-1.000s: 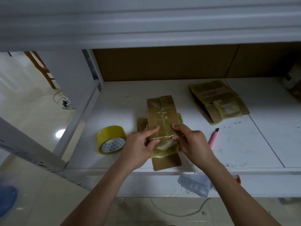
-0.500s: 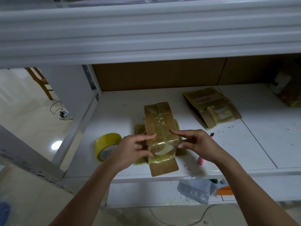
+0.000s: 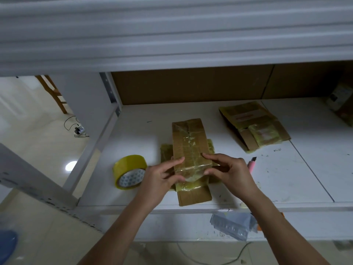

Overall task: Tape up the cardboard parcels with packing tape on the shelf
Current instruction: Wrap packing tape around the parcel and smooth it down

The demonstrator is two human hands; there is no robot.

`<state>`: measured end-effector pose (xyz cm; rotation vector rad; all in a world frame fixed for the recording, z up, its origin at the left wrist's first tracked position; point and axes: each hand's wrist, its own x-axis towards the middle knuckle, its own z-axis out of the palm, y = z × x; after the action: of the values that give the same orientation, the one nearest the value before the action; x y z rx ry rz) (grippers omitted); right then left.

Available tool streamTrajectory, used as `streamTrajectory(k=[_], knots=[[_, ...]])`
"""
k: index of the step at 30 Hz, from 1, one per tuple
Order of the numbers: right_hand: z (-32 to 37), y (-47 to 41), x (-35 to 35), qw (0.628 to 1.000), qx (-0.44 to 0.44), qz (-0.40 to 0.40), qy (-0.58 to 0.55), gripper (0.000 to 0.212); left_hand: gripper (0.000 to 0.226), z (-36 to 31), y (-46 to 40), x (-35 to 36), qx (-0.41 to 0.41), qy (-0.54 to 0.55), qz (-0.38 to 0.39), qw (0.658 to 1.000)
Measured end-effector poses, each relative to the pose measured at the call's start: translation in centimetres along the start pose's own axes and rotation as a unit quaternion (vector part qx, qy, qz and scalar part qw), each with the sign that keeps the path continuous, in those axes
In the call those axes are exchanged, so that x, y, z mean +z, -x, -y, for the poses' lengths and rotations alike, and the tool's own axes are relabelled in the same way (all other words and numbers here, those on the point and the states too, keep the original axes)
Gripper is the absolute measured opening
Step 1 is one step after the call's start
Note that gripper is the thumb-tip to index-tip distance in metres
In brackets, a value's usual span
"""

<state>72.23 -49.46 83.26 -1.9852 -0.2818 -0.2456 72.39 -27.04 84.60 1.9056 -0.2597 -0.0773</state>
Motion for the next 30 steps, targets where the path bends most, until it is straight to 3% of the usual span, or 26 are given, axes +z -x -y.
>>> streamTrajectory(k=[5, 9, 12, 16, 19, 22, 25, 30], knots=[[-0.5, -0.1, 1.7, 0.997, -0.023, -0.067, 0.028, 0.031, 0.046, 0.7, -0.4, 0.8, 0.025, -0.021, -0.046, 0.998], [-0.9, -0.3, 1.3, 0.996, -0.041, -0.052, 0.058, 0.036, 0.042, 0.9, -0.5, 0.9, 0.033, -0.019, -0.05, 0.998], [-1.2, -0.2, 1.2, 0.995, -0.053, -0.042, 0.074, 0.047, 0.055, 1.3, -0.5, 1.3, 0.044, -0.023, -0.062, 0.997], [-1.6, -0.3, 1.8, 0.993, -0.055, -0.061, 0.08, 0.039, 0.068, 2.3, -0.9, 1.6, 0.038, -0.034, -0.097, 0.994], [-1.7, 0.1, 1.4, 0.994, -0.058, -0.05, 0.084, 0.048, 0.06, 2.5, -0.8, 1.4, 0.068, -0.048, -0.072, 0.994], [-1.9, 0.5, 2.0, 0.991, -0.064, -0.059, 0.102, 0.05, 0.059, 3.1, -0.6, 1.8, 0.089, -0.065, -0.114, 0.987], [-1.0, 0.6, 2.5, 0.992, -0.043, -0.082, 0.083, 0.053, 0.041, 2.9, -0.4, 2.1, 0.092, -0.041, -0.12, 0.988], [-0.5, 0.1, 3.0, 0.986, -0.036, -0.131, 0.099, 0.034, 0.039, 2.4, -0.7, 1.5, 0.116, -0.067, -0.1, 0.986]])
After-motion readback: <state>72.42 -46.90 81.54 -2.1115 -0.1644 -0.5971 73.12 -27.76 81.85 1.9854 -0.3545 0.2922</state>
